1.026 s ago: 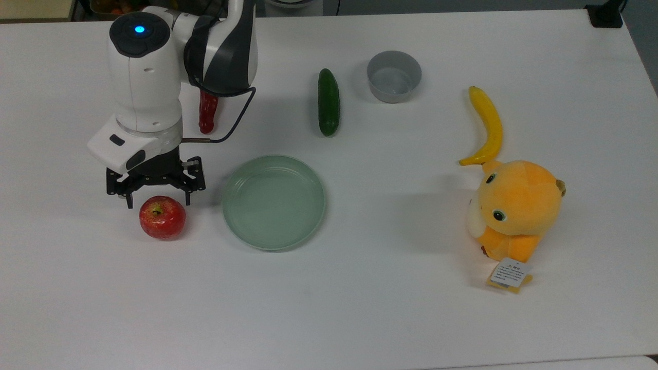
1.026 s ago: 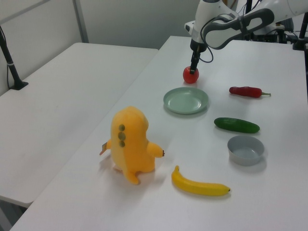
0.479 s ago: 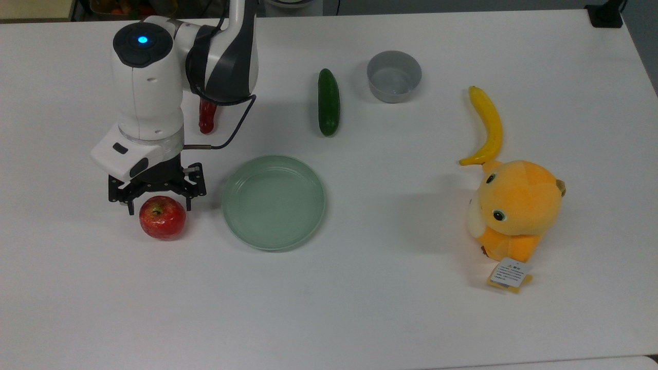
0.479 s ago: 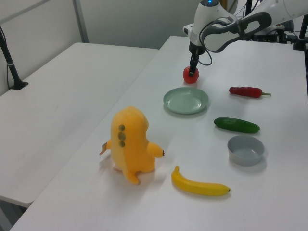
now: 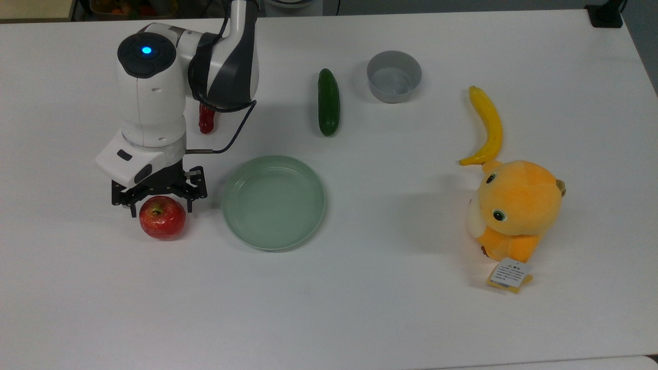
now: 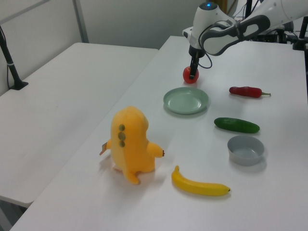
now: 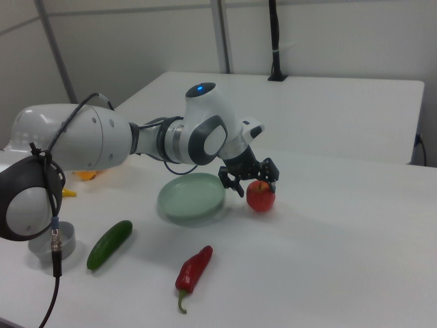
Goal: Put the red apple in the bowl
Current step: 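Lift the grasped red apple off the table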
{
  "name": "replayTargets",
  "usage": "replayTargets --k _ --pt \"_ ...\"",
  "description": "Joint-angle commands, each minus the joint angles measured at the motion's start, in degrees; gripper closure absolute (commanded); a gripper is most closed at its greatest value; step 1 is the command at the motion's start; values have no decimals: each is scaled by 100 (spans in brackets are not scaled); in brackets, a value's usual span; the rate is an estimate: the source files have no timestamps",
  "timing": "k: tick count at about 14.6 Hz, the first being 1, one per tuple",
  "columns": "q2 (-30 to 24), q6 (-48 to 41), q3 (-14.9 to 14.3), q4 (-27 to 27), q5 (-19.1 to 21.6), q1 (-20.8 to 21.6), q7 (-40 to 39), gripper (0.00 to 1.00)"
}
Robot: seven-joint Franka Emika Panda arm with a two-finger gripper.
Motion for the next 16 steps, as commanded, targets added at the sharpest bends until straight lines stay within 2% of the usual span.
replayTargets --k 1,10,16 --pt "97 81 -33 114 -206 38 -19 77" --pt "-140 -42 -33 96 -162 82 59 77" --pt "-614 -200 -6 61 -197 258 920 77"
